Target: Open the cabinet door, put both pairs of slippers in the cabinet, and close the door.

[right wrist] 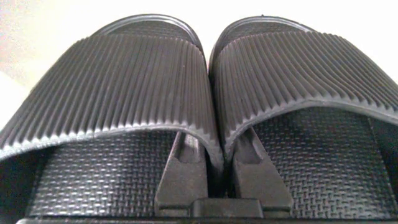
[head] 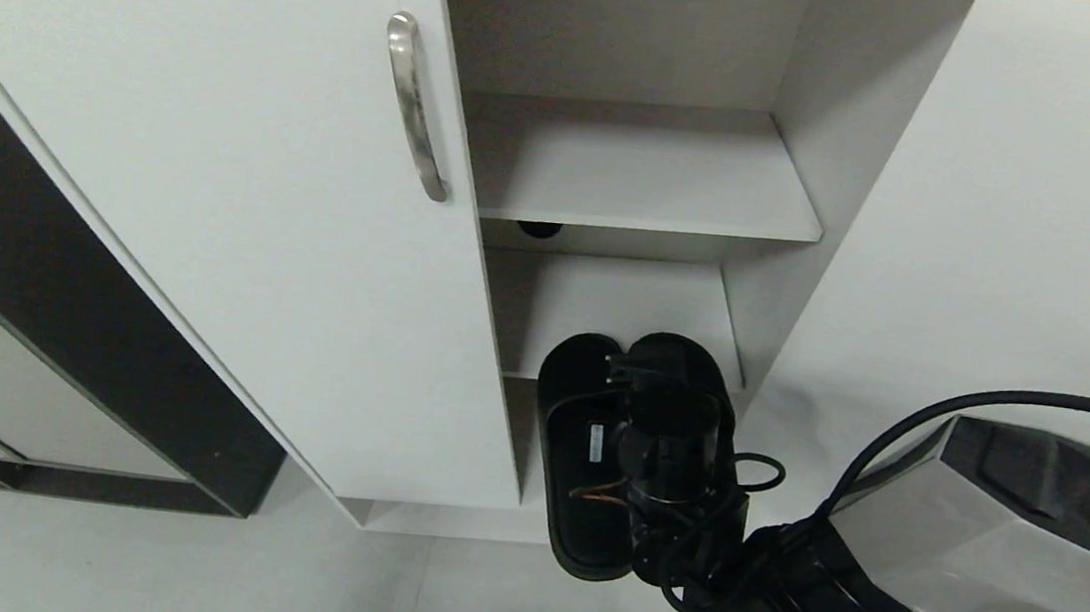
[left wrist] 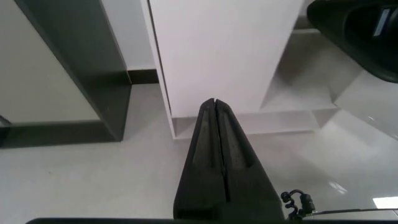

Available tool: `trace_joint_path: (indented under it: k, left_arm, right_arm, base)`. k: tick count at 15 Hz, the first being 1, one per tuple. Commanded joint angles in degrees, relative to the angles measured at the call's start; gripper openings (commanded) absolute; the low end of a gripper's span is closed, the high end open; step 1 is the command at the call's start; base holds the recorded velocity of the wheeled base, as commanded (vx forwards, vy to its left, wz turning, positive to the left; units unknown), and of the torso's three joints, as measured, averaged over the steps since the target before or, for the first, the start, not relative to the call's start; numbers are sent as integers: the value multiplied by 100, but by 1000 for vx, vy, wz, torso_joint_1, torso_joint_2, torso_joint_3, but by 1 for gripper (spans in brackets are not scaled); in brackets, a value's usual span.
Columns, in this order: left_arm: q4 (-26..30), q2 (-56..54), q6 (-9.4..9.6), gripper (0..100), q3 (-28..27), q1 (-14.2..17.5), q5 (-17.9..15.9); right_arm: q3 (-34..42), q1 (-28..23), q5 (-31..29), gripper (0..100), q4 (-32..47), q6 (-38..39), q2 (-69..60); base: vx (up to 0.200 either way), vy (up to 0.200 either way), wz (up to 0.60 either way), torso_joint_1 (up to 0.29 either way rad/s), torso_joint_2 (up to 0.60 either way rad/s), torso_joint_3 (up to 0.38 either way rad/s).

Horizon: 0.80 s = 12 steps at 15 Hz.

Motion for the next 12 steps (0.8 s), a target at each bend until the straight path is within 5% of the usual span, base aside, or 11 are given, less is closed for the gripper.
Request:
trace_joint_path:
  k: [1,8,12]
  left_arm:
    - [0,7,-1,0,1,2,9]
    - [0,7,-10,0,1,2,9]
    - [0,7,-45,0,1,2,18]
  right_arm:
    - [-24,3,-4,0,-9,8,129]
    - [-929,-216,22,0,-123,-176,753]
    - [-2529,-585,31,0,694,-308,1377]
  base:
    - [200,0,0,2,7,2]
    - [29,0,0,1,0,0]
    - [0,0,0,0,0,0]
